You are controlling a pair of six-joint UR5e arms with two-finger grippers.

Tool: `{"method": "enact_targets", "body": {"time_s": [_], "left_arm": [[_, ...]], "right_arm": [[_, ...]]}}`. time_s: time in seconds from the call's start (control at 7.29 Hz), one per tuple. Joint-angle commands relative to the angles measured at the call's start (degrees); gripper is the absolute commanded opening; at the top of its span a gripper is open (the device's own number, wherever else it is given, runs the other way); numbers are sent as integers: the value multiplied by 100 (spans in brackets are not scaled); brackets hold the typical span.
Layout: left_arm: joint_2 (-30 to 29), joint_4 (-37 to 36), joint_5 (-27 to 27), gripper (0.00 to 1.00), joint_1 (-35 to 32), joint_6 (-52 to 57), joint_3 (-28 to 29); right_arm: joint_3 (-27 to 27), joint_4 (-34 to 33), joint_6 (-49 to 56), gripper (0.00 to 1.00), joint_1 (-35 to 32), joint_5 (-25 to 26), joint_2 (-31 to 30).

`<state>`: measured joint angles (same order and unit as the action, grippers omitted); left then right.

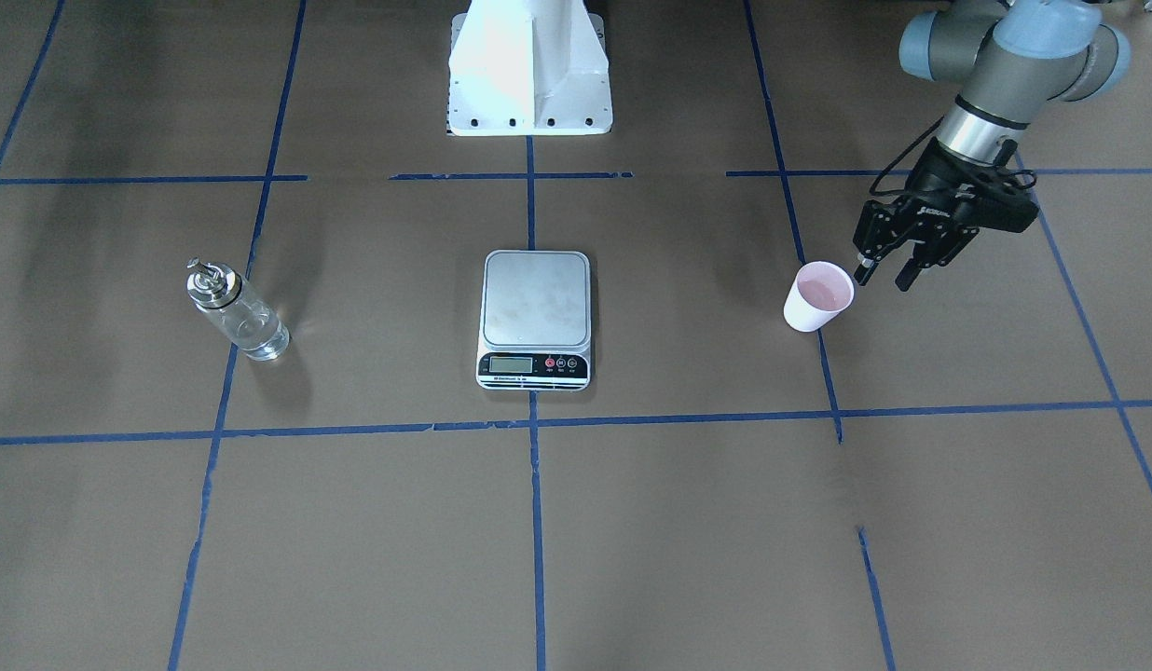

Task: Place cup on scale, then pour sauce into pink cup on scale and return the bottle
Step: 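Reach the left gripper to the pink cup and grasp it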

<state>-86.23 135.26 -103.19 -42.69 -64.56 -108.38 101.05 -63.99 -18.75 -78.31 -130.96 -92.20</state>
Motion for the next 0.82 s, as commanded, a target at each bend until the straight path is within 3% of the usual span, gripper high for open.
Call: {"method": "enact_targets", "body": {"time_s": [0.0, 0.27, 0.41, 0.69], "left_arm": [[-43, -17, 177, 59, 191, -109, 89], [-95, -17, 177, 50, 191, -109, 194], [-104, -17, 177, 41, 191, -109, 221], [-122, -17, 177, 38, 235, -109, 221]], "right_arm": [[-6, 0, 3, 100, 0, 0, -9], [11, 0, 3, 100, 0, 0, -35], [12, 0, 3, 100, 0, 0, -44], [12, 0, 12, 100, 0, 0, -44]]}}
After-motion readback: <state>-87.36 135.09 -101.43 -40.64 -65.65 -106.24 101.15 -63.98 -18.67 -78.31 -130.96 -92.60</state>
